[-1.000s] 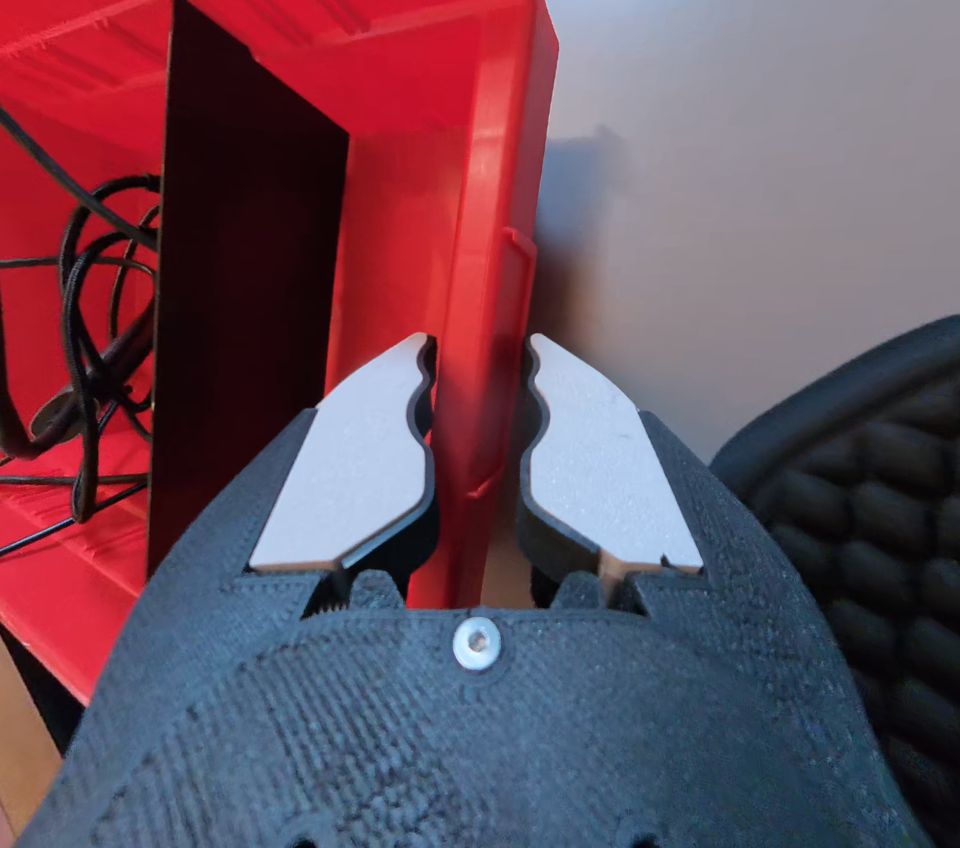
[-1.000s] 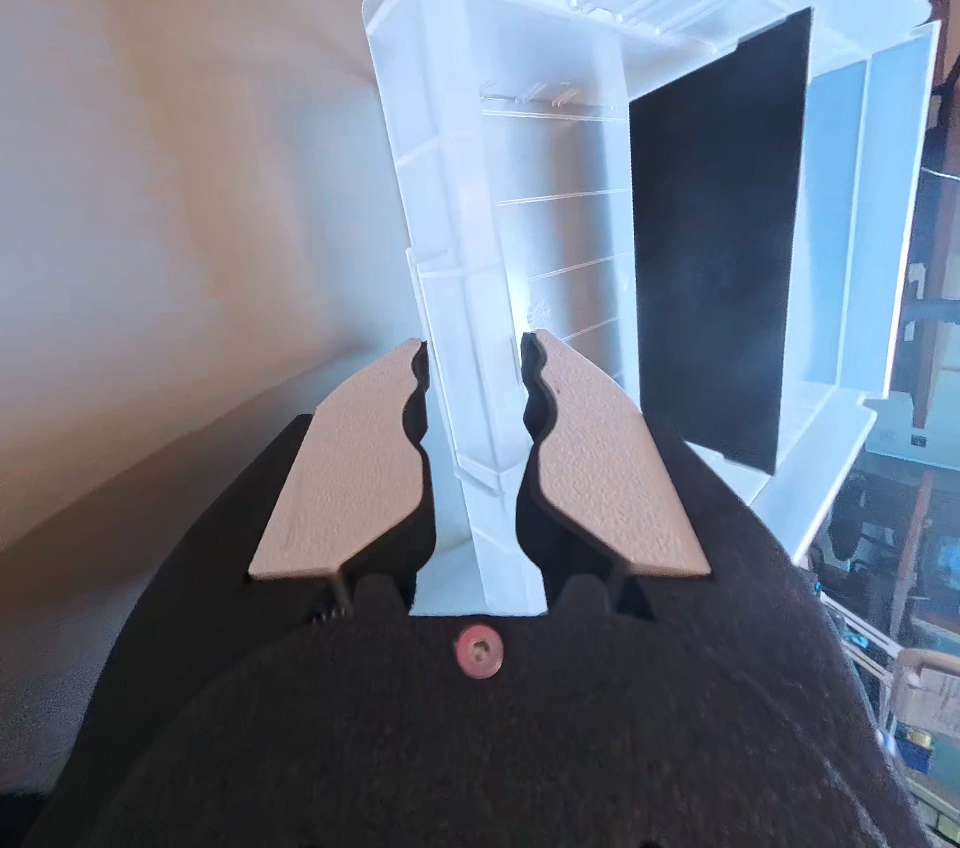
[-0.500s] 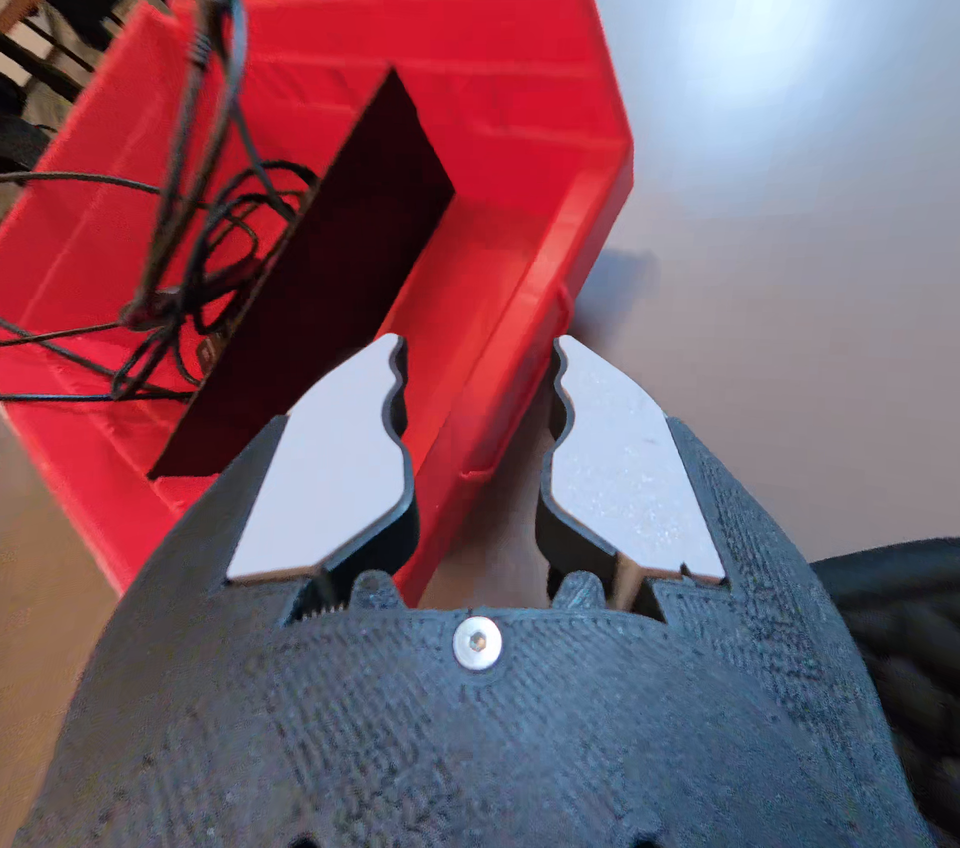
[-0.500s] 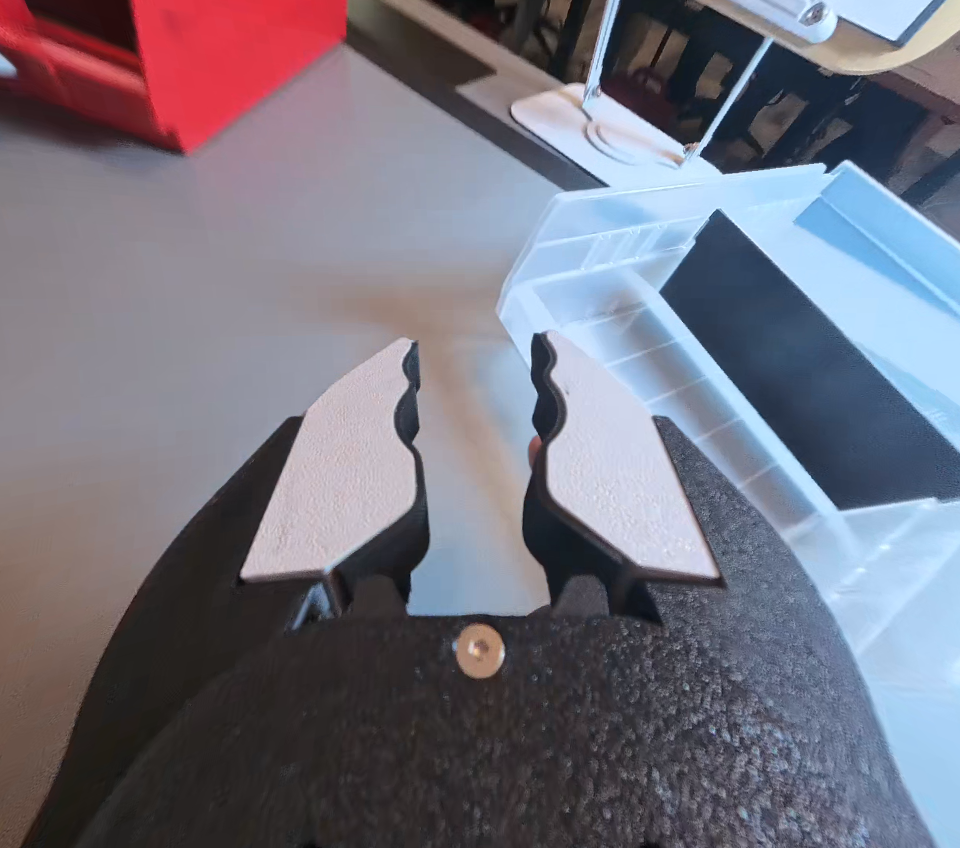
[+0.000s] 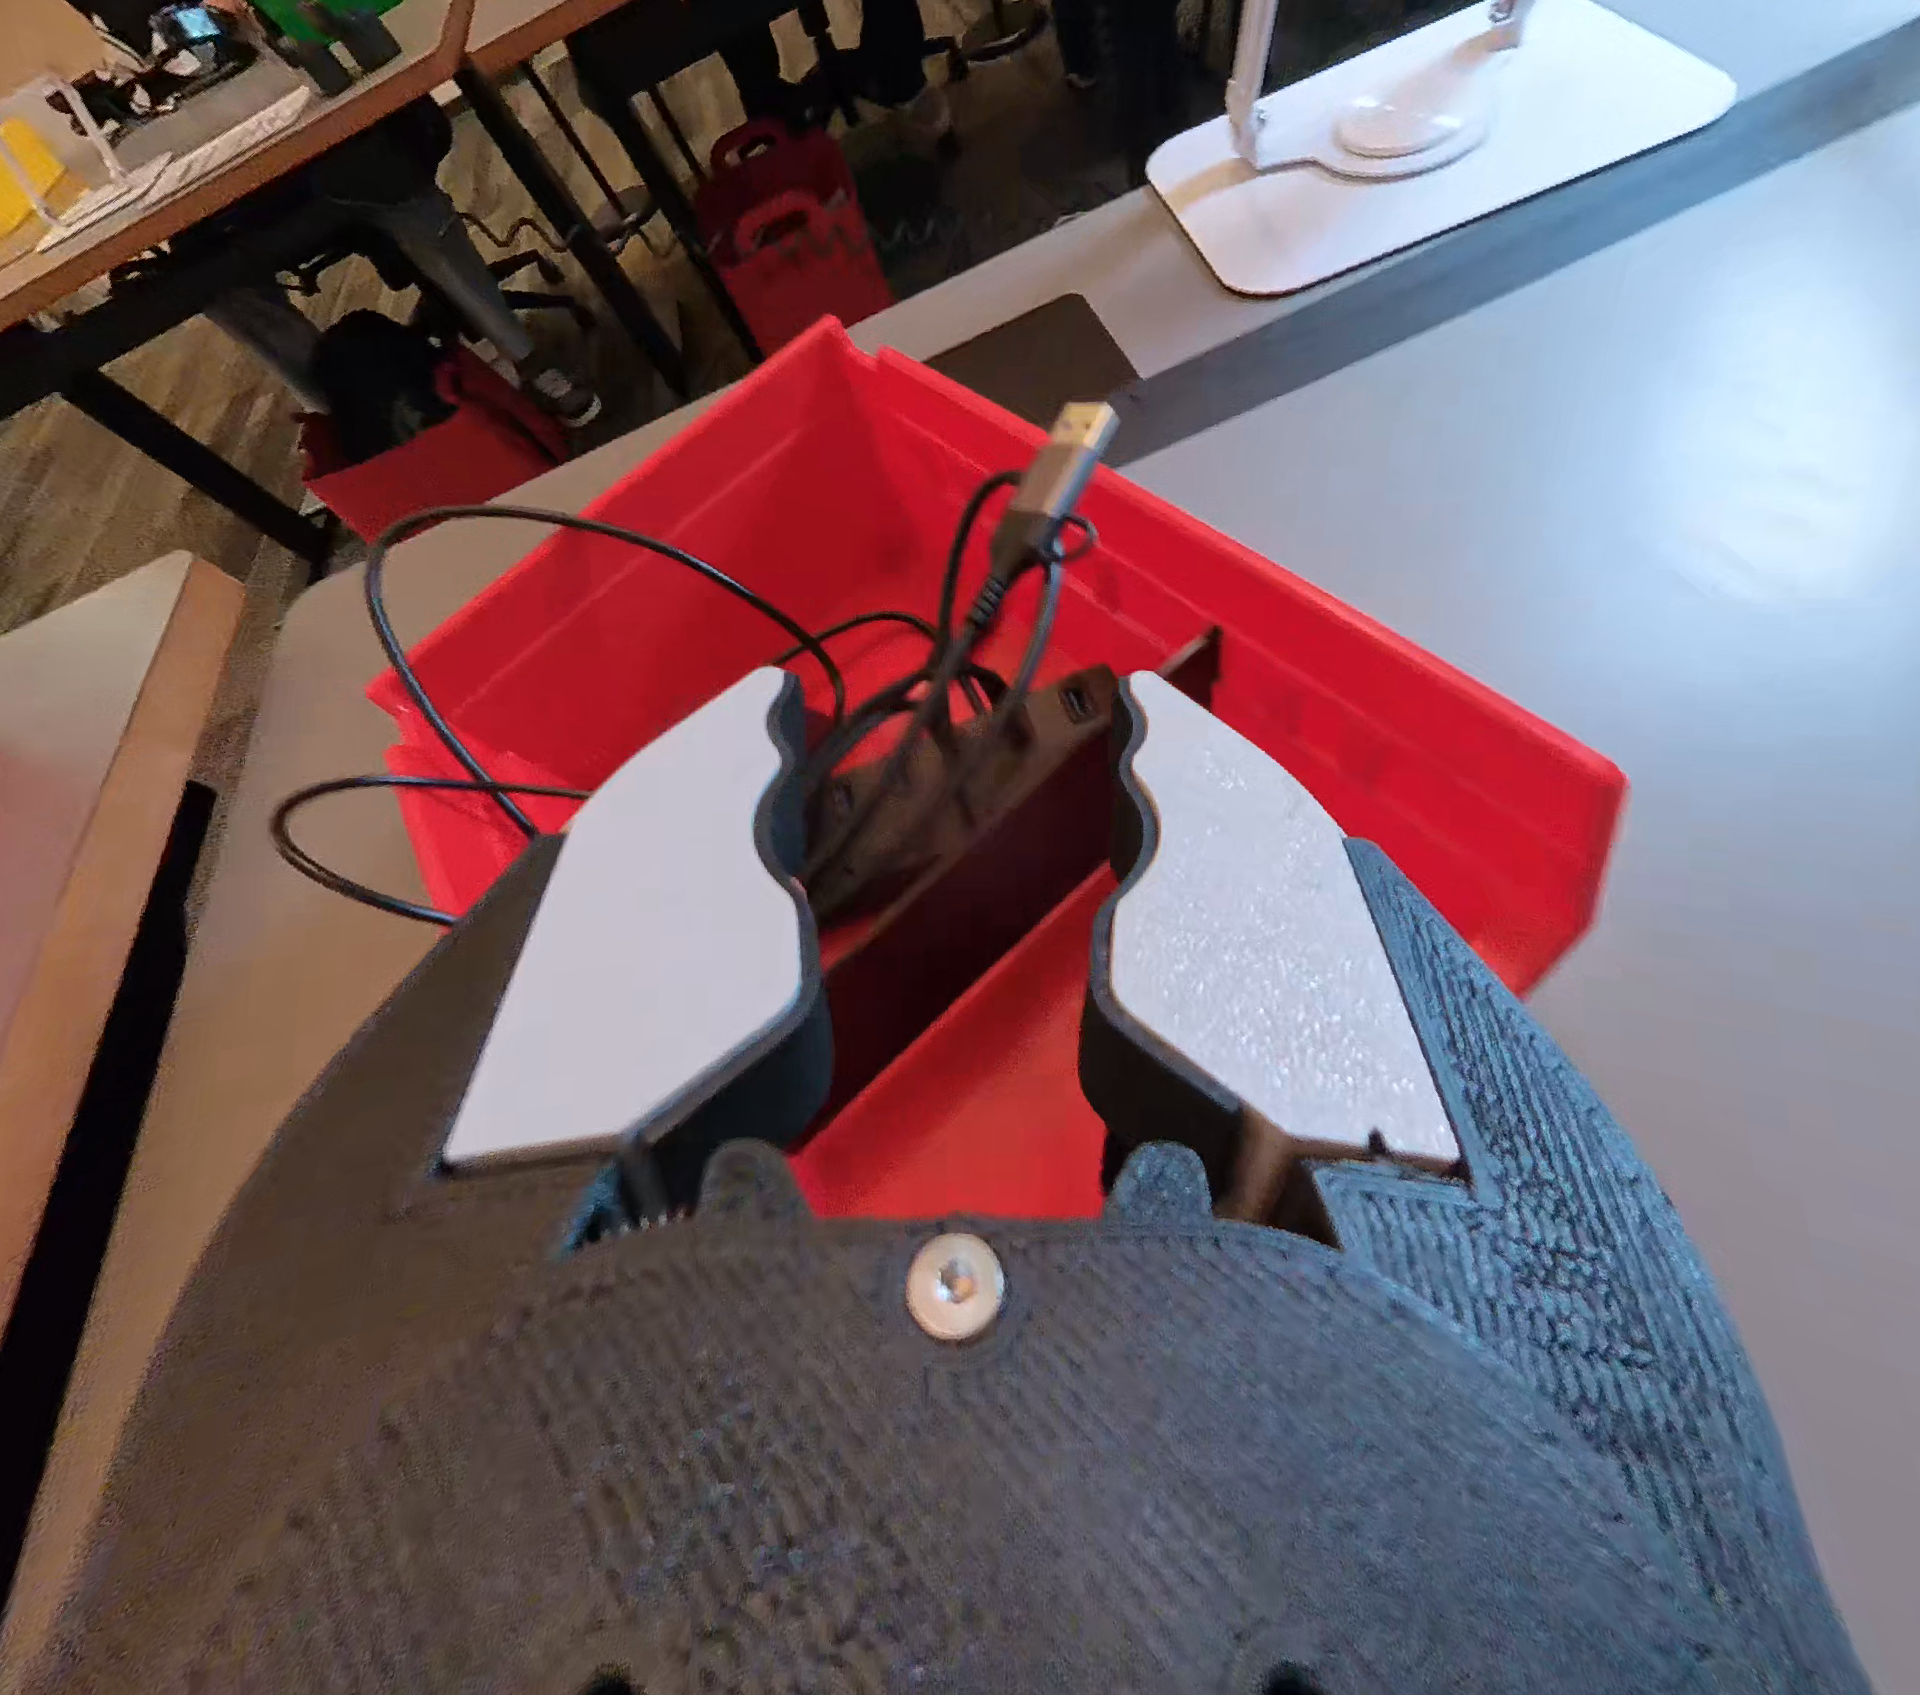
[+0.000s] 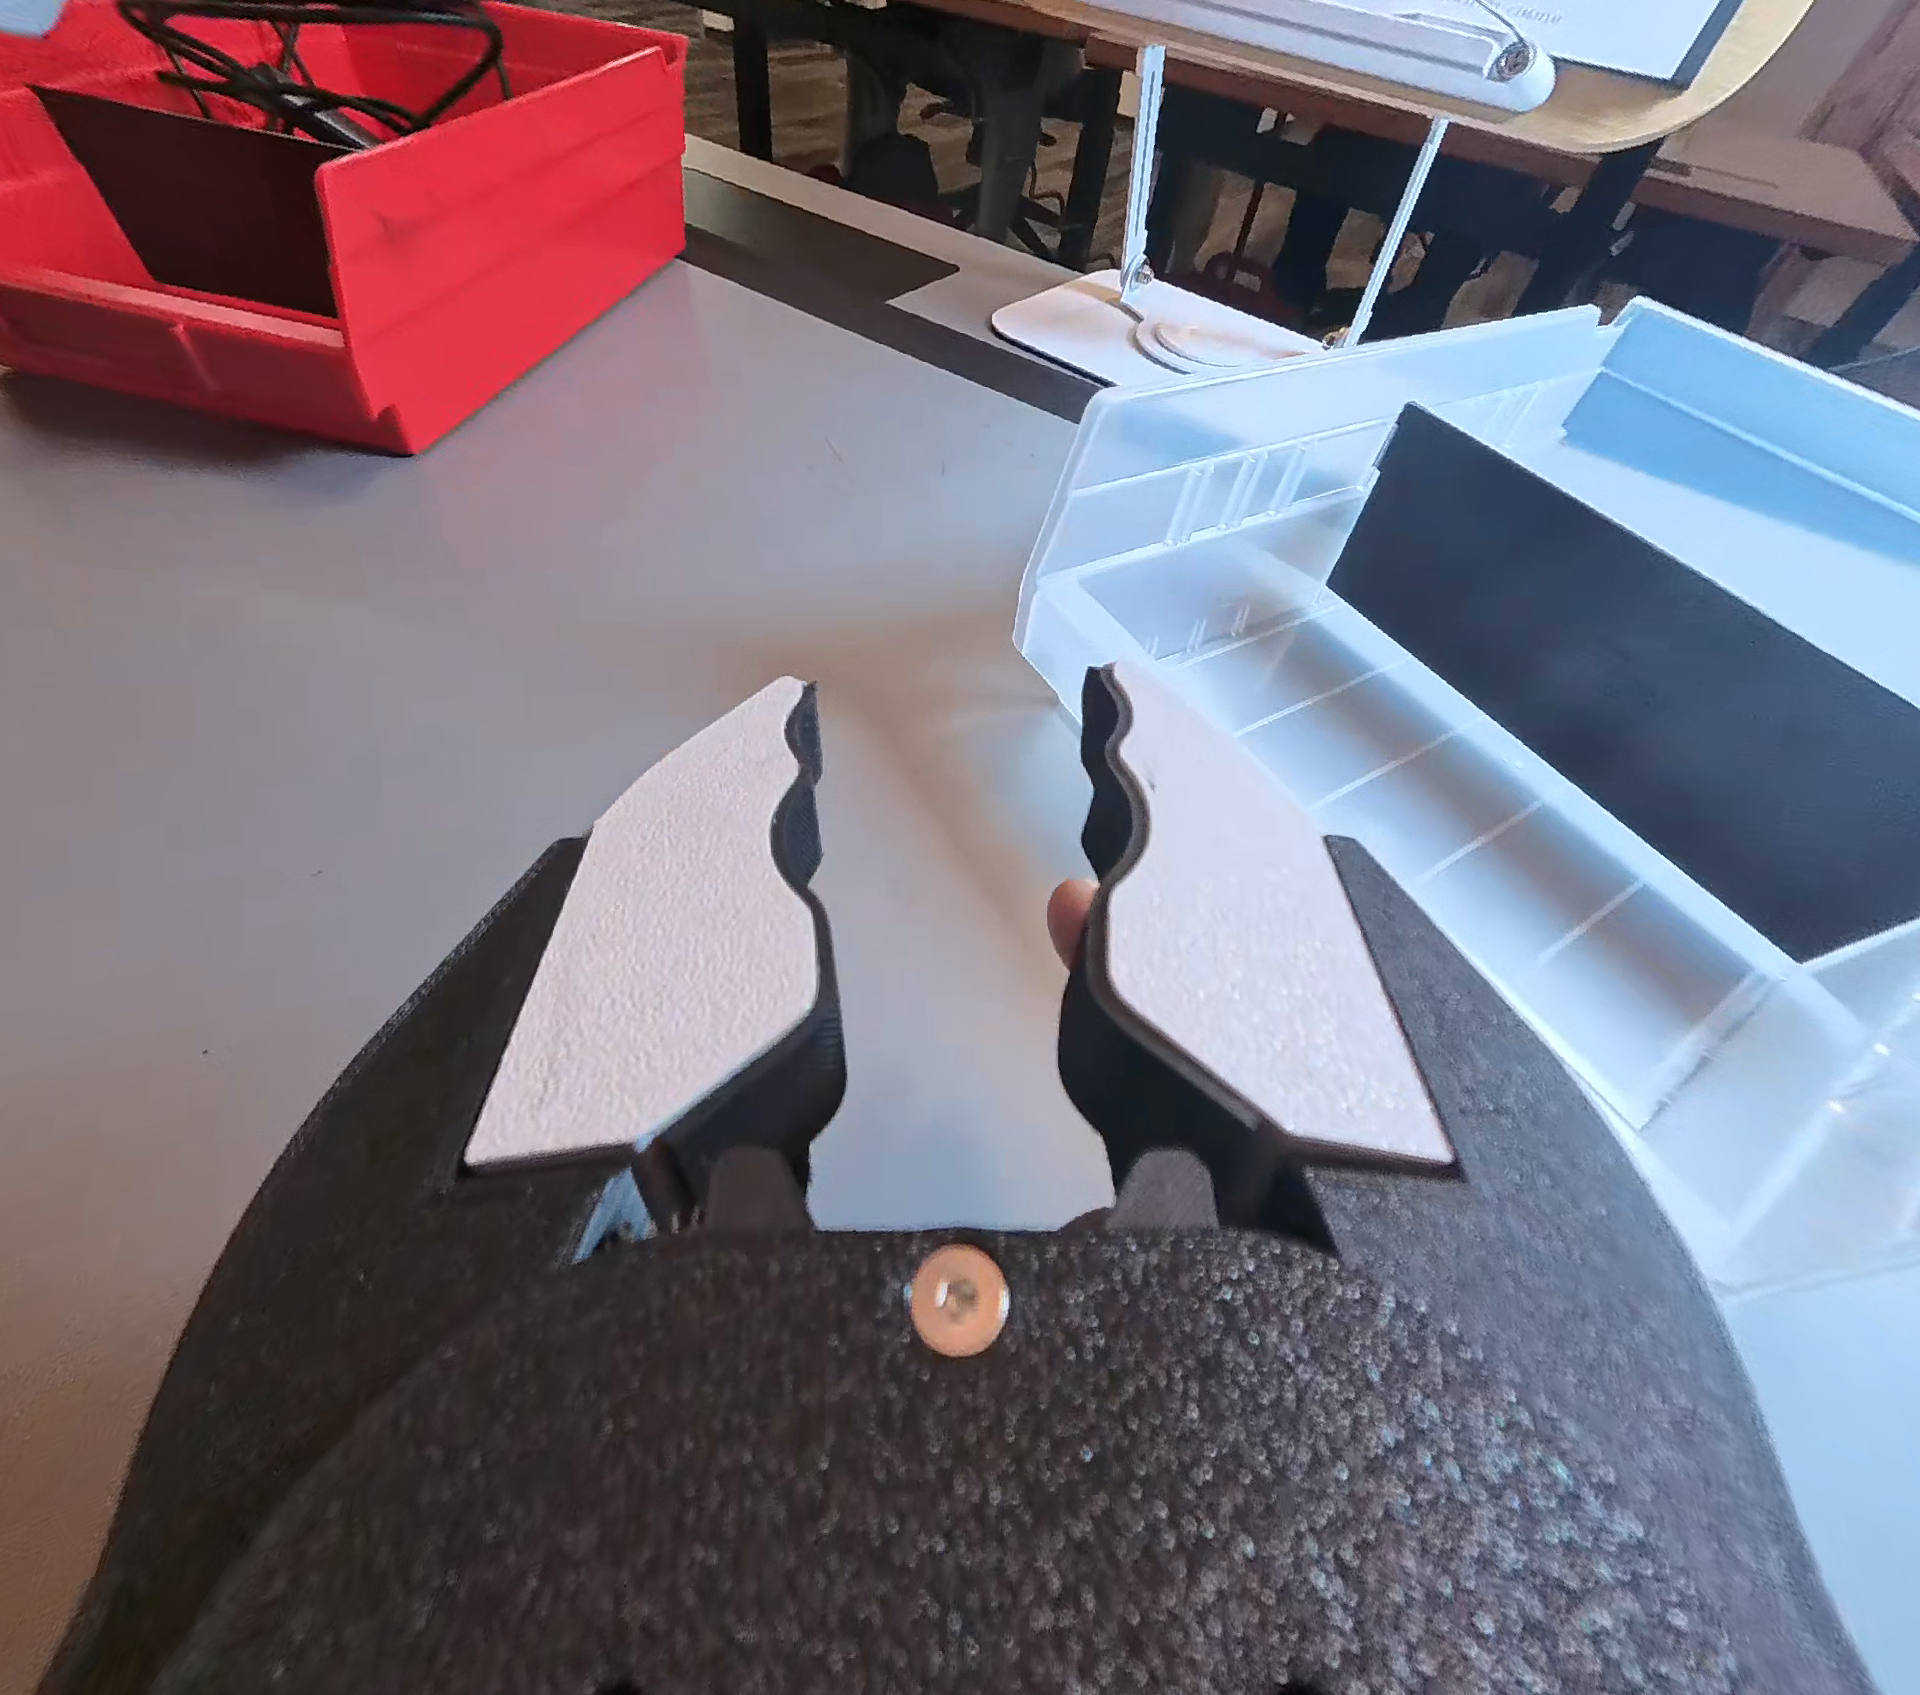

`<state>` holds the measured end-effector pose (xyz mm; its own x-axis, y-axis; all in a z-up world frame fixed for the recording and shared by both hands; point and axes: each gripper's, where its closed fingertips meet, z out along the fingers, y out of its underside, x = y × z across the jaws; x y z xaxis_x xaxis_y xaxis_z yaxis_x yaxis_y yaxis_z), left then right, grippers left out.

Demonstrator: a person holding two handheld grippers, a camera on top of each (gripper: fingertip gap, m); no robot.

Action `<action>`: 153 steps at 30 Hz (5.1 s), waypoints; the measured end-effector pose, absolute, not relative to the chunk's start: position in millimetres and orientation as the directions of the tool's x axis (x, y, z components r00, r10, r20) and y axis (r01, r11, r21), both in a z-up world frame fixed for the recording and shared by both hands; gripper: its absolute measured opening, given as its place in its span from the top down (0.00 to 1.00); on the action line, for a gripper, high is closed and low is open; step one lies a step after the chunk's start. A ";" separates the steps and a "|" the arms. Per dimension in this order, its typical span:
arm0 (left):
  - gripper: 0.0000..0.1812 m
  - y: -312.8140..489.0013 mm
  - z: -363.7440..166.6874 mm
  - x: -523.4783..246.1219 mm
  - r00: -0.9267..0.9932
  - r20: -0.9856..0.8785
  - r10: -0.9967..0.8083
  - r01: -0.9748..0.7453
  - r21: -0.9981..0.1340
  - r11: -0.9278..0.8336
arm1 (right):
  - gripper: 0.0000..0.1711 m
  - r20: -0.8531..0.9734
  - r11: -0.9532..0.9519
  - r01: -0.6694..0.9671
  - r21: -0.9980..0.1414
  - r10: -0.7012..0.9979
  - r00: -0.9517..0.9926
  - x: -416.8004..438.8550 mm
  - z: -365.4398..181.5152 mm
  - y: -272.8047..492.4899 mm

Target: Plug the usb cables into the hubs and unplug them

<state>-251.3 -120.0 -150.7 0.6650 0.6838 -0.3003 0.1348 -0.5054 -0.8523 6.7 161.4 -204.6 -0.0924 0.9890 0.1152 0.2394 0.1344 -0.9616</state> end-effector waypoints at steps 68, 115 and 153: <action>0.83 -117.3 22.4 -300.0 0.335 -0.844 0.418 -0.196 -0.496 -0.846 | 0.89 0.201 0.238 0.318 -0.918 0.969 -0.144 2.8 -236.2 146.0; 1.00 -31.4 -25.9 -98.0 0.994 0.093 -0.056 0.097 -0.993 0.062 | 0.89 0.073 0.122 0.056 -0.991 0.842 -0.535 -17.1 -86.7 43.6; 0.97 46.7 -215.1 78.9 0.935 -0.039 -0.351 -0.239 -0.802 -0.547 | 0.90 -0.158 -0.318 -0.043 -0.947 0.579 -0.800 4.3 22.0 48.0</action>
<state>78.9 46.7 -215.1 0.9354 -0.3514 -0.0389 -0.2388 -0.5469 -0.8024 4.3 48.0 22.0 -0.8001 0.5788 -0.1576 -0.0433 -0.3178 -0.9472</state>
